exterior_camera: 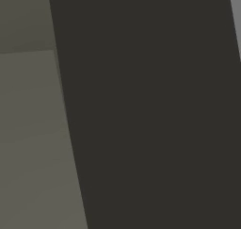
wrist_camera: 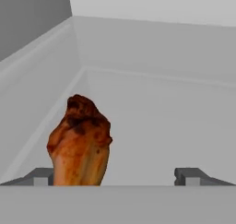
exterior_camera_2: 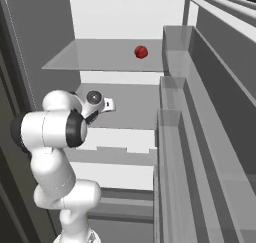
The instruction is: Take the cheese, chicken drumstick, and bell pepper from the fridge and place them on the plate on the dining counter to create an appetizer plate.
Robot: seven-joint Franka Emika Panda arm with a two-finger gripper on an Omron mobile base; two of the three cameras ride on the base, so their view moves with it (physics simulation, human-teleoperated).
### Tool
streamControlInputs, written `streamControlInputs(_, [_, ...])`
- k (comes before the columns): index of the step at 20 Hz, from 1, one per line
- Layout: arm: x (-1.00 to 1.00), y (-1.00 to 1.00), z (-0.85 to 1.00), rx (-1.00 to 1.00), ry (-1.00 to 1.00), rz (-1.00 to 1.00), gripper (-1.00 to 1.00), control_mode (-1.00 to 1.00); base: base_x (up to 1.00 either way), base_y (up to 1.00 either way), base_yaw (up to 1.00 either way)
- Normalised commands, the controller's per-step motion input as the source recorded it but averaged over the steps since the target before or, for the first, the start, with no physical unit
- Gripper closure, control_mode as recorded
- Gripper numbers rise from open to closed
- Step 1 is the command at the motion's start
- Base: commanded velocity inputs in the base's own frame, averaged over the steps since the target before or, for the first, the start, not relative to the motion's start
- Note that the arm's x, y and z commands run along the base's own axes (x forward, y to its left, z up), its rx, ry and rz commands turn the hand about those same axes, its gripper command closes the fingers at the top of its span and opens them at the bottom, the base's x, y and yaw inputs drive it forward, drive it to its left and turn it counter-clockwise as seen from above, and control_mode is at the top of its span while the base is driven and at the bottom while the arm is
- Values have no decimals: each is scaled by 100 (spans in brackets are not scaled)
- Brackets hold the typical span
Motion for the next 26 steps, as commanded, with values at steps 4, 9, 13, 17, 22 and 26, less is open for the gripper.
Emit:
streamControlInputs(4, [13,6,-59,-4,-3,0,-100,-100,0,0,0])
streamControlInputs(9, [0,8,-85,-8,0,0,100,-100,0,0,0])
streamControlInputs(13, [-3,2,-82,-7,0,0,100,-100,0,0,0])
streamControlInputs(17, [-26,0,-66,-6,0,-2,100,-100,0,0,0])
streamControlInputs(22, [-83,-69,-65,-8,0,-11,100,-100,0,0,0])
streamControlInputs(26, [-88,-100,-27,-2,0,-14,100,-100,0,0,0])
